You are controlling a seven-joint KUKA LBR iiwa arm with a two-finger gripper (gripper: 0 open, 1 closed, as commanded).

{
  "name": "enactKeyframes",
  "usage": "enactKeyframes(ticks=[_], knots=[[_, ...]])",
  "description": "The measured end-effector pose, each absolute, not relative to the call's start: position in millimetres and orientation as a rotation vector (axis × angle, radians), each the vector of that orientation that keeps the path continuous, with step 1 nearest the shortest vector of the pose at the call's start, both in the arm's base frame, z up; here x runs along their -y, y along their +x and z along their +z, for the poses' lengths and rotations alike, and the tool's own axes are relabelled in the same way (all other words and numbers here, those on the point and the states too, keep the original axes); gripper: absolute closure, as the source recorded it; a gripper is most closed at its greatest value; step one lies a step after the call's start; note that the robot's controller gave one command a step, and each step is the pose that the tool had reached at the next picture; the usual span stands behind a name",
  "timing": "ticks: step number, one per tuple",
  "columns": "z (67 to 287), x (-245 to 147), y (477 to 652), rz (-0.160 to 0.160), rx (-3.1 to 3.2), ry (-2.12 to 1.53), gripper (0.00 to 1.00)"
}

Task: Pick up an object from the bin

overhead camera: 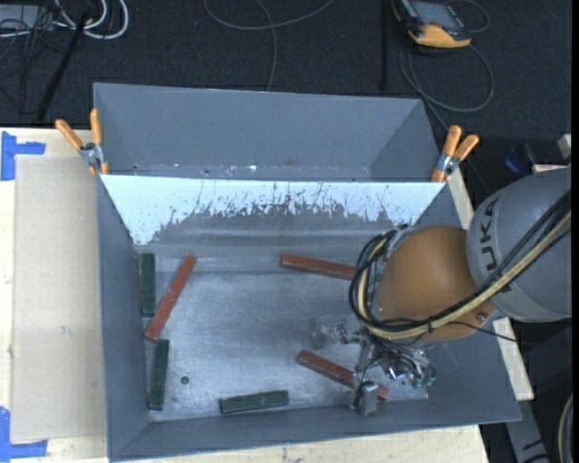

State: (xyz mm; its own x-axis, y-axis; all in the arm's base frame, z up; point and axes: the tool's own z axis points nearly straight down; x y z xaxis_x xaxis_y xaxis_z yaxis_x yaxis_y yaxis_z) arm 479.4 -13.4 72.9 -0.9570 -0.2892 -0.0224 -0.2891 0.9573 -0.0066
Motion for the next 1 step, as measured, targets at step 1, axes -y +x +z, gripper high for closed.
enactKeyframes(ticks=[1], knots=[[69.9,13.1,474.7,0.001,-3.107,-0.457,1.0]])
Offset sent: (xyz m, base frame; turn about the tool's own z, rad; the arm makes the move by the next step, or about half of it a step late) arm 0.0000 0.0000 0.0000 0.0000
